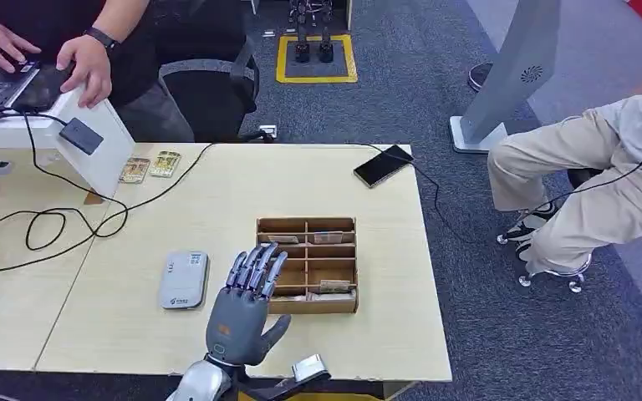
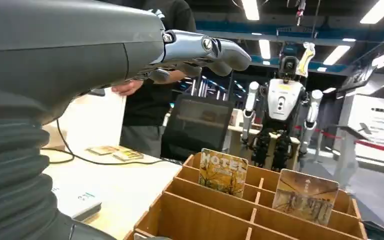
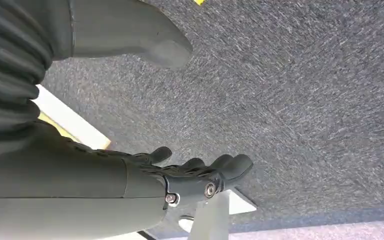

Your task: Pass the card to the sensor for recognition and then transmit it.

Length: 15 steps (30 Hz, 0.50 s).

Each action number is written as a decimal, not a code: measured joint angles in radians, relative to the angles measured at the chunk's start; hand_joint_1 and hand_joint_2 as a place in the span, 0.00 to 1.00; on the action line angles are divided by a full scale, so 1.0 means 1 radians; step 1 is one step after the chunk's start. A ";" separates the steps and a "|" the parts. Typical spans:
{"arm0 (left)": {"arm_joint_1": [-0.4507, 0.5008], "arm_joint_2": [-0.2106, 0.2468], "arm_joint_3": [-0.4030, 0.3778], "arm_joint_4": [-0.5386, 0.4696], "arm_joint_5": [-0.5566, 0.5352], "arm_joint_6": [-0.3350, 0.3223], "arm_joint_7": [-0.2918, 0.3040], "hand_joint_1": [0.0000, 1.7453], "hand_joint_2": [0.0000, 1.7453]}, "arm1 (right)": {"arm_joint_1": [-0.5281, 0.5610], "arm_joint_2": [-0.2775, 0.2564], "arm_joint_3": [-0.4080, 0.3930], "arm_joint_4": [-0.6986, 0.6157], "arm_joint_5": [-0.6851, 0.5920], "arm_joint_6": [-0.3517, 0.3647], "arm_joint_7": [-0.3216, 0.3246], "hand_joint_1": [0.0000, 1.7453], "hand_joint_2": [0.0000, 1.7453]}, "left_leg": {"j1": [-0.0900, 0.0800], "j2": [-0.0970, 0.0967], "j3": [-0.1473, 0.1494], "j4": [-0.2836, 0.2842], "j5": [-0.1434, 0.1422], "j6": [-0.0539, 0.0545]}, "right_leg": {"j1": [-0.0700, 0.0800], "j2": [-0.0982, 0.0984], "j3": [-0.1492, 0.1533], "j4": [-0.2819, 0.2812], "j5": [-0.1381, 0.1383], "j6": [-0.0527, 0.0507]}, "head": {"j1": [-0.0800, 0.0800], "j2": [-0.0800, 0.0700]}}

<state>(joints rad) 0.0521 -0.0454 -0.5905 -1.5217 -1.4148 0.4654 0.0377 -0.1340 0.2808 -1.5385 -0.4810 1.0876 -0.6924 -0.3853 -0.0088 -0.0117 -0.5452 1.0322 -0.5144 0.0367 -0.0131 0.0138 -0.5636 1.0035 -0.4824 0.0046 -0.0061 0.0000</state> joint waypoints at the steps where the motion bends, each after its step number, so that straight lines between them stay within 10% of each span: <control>1: 0.000 0.000 0.000 0.002 -0.010 -0.006 0.005 0.00 1.00 | 0.000 0.000 0.000 0.000 0.000 0.000 0.000 0.00 1.00 | 0.000 0.000 0.000 0.000 0.000 0.000 | 0.000 0.000 0.000 0.000 0.000 0.000 | 0.000 0.000; 15: -0.003 0.000 -0.002 0.035 -0.032 -0.037 0.025 0.00 1.00 | 0.000 0.000 0.000 0.000 0.002 0.000 0.000 0.00 1.00 | 0.000 0.000 0.000 0.000 0.000 0.000 | 0.000 0.000 0.000 0.000 0.000 0.000 | 0.000 0.000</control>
<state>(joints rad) 0.0494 -0.0458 -0.5928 -1.4866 -1.4466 0.4288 0.0629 -0.1340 0.2808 -1.5389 -0.4810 1.0891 -0.6928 -0.3853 -0.0088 -0.0117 -0.5452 1.0322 -0.5145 0.0366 -0.0131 0.0138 -0.5637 1.0034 -0.4825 0.0046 -0.0061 0.0000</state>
